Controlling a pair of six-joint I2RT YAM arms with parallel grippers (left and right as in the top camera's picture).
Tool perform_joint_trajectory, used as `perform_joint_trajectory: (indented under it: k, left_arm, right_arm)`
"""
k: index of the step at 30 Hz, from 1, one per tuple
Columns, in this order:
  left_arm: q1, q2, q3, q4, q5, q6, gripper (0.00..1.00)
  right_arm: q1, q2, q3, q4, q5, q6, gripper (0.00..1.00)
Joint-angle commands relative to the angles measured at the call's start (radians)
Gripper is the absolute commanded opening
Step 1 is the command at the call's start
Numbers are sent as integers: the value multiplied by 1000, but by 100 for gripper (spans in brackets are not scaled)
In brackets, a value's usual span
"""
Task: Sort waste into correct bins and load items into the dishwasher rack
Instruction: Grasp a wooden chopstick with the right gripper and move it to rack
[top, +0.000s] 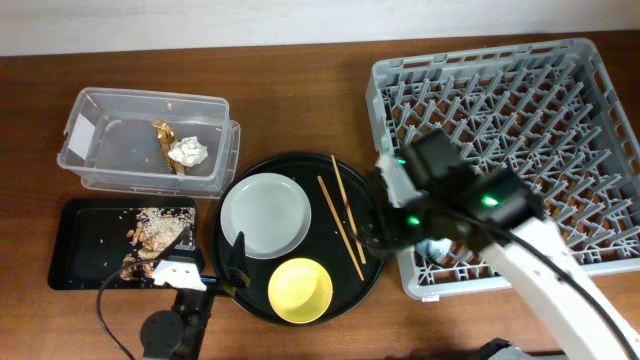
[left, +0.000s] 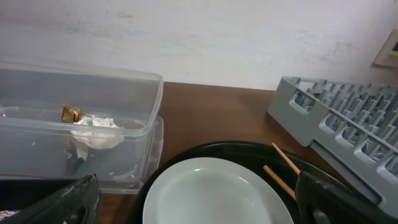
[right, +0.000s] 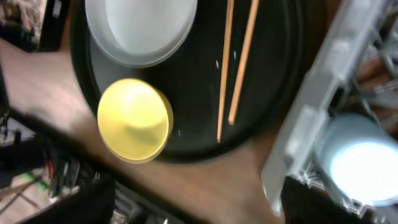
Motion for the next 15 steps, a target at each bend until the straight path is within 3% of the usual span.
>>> perform_joint_trajectory:
  k: [1,6,9,15]
  left_arm:
    - [5,-9,-8,2,11,10,99]
    - [5,-8,-8,2,11,10,99]
    - [5,-9,-8,2,11,10,99]
    - [5,-9,-8,2,11,10,99]
  right_arm:
    - [23,139,2,87,76,113,77]
    - [23,352,2,172,82,137,74]
    - [23,471,2,224,89,137,61]
    - [22,626,2,345,149,155,55]
